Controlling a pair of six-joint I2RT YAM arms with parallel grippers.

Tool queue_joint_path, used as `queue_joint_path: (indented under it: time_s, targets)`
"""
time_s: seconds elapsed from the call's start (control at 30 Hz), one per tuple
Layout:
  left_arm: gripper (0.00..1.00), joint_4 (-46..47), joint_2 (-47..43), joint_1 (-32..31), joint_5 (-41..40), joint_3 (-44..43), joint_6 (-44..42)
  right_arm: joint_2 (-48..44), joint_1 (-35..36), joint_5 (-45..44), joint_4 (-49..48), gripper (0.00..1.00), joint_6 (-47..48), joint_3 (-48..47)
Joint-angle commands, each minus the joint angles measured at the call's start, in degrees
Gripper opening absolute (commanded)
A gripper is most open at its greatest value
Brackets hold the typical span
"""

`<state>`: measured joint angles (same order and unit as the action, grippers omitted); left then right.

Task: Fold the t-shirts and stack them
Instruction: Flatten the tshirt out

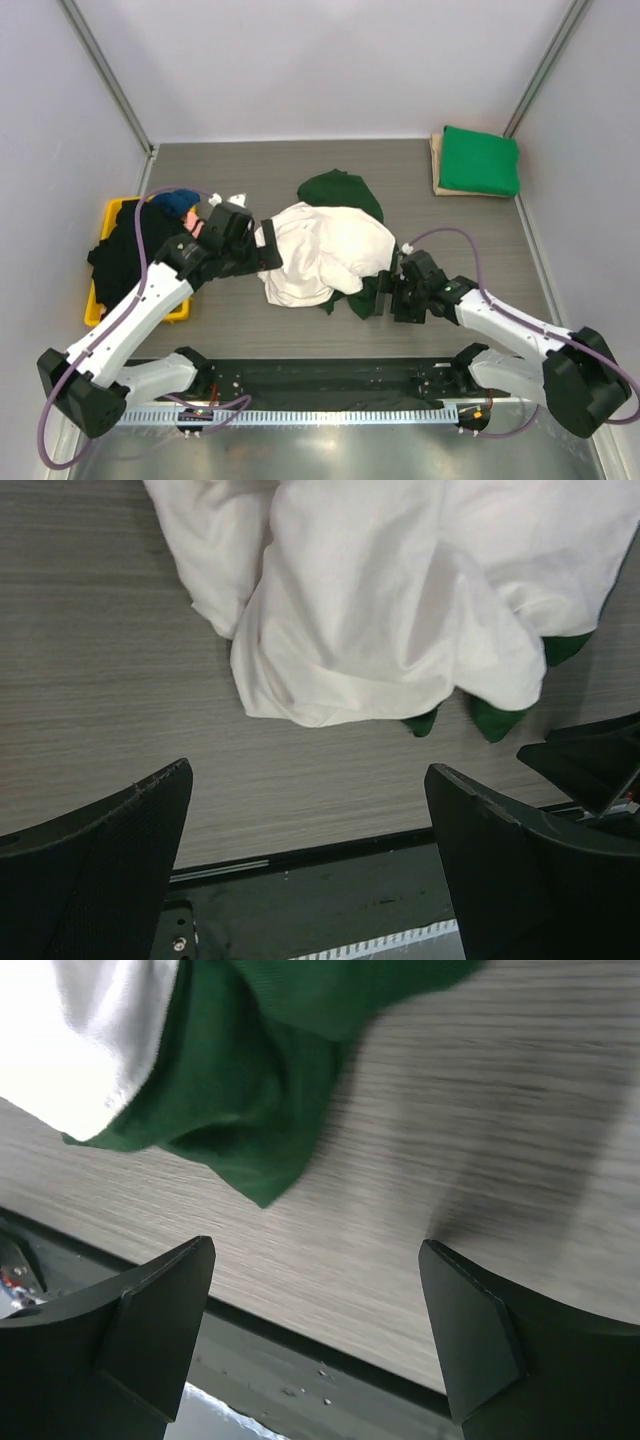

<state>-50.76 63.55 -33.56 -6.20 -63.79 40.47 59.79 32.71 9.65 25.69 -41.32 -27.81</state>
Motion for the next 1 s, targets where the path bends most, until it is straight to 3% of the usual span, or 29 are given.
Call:
queue_joint_path:
  time_s: [0.0,0.17,0.27,0.3,0.4,0.47,0.5,0.57,0.63,0.7,0.77,0.8,0.83,0.87,0.9,0.97]
  targets:
    - [0.99,1.8,-2.9,0.3,-0.3,5.5,1.7,4.8,1.7,4.2,-14.2,0.89,-2.1,0.2]
    - [0.98,4.6,-6.6,0.3,0.3,12.2,5.0,12.9,5.0,4.6,-20.3,0.87,-1.7,-1.0]
    - [0.98,8.3,-7.9,0.3,0.6,17.5,10.5,17.7,5.9,3.7,-21.9,0.73,-0.9,-3.1]
    - [0.98,9.9,-8.2,0.3,0.9,21.1,11.6,18.5,6.0,3.7,-23.2,0.59,-0.8,-3.4]
    - [0.98,17.9,-6.5,0.3,1.3,25.7,15.8,19.7,6.0,2.3,-23.2,0.29,-0.1,-4.7]
    - [0.98,20.6,-4.1,0.3,0.6,28.7,16.9,19.2,6.0,1.6,-22.0,0.19,0.7,-6.9]
    - [0.97,22.1,-2.8,0.3,-0.3,29.4,17.9,18.8,6.0,1.5,-20.5,0.08,1.4,-7.7]
    - [0.95,26.7,2.2,0.3,-1.2,30.2,18.9,16.9,6.0,0.8,-18.6,0.01,2.0,-10.5]
    - [0.91,31.7,5.4,0.3,-2.4,30.1,19.6,14.9,5.9,0.0,-15.2,0.01,3.1,-12.5]
    - [0.82,34.7,9.9,0.3,-3.7,28.9,19.7,11.7,5.9,-1.6,-11.5,0.01,4.1,-15.9]
    - [0.65,37.9,14.7,0.3,-6.5,25.8,19.6,9.8,5.8,-2.4,-9.1,0.01,4.8,-20.1]
    - [0.53,38.5,16.3,0.3,-7.3,24.6,19.3,8.9,5.8,-3.6,-6.2,0.01,5.2,-21.7]
    - [0.24,39.9,17.7,0.4,-7.6,22.6,17.6,7.9,5.7,-4.0,-4.8,0.01,6.1,-25.3]
    - [0.07,39.3,20.6,0.4,-8.7,18.0,16.6,7.5,5.2,-4.5,-3.4,0.01,6.7,-27.4]
    - [0.0,37.9,21.4,0.4,-9.4,14.8,16.0,7.4,4.7,-4.9,-0.1,0.01,7.4,-29.8]
    - [0.0,31.4,22.1,0.5,-11.7,8.7,12.8,7.6,3.1,-6.5,3.9,0.01,10.4,-38.4]
